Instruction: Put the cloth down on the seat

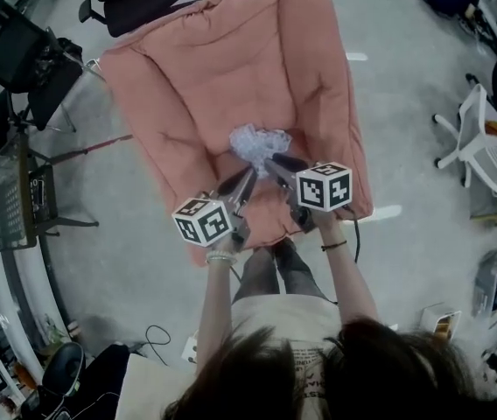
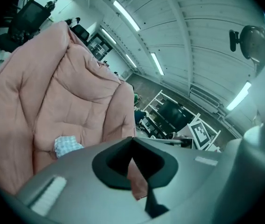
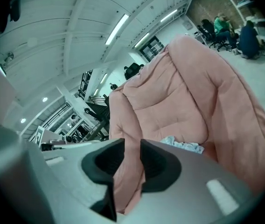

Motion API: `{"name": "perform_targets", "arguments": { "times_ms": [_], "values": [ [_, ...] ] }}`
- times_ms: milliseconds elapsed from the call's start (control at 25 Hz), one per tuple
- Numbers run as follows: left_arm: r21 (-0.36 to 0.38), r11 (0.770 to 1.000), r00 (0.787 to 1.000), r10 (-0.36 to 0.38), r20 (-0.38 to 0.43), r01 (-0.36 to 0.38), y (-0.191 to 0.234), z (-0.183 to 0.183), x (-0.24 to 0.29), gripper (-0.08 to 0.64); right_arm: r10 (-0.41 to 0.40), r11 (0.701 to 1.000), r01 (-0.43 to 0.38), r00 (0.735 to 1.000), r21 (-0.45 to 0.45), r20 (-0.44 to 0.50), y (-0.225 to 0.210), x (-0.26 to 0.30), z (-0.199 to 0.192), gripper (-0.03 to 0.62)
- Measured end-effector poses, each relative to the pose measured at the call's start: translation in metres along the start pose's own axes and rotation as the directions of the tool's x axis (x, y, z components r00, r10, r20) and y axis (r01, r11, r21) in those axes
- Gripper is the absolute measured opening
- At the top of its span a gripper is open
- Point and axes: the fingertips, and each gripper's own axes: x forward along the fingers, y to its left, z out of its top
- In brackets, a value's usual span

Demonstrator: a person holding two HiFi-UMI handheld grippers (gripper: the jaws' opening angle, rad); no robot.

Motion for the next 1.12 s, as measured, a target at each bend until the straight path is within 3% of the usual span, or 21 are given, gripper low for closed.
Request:
{"name": "perform_targets", "arguments": {
  "times_ms": [560, 1120],
  "values": [
    [0.111, 0.991, 0.996, -0.077, 0.038, 0.073, -0.073, 0.029, -0.050, -0.008, 0.113, 0.986, -0.102, 0.991, -0.130, 0.078, 0.090, -0.062, 0.034, 0.054],
    [0.196, 0.975, 0.990, -0.122, 0.075, 0.106, -0.109, 0.050, -0.071, -0.008, 0.156, 0.970, -0.130, 0.981, -0.207, 0.115, 0.131, -0.088, 0.048, 0.017]
  ]
}}
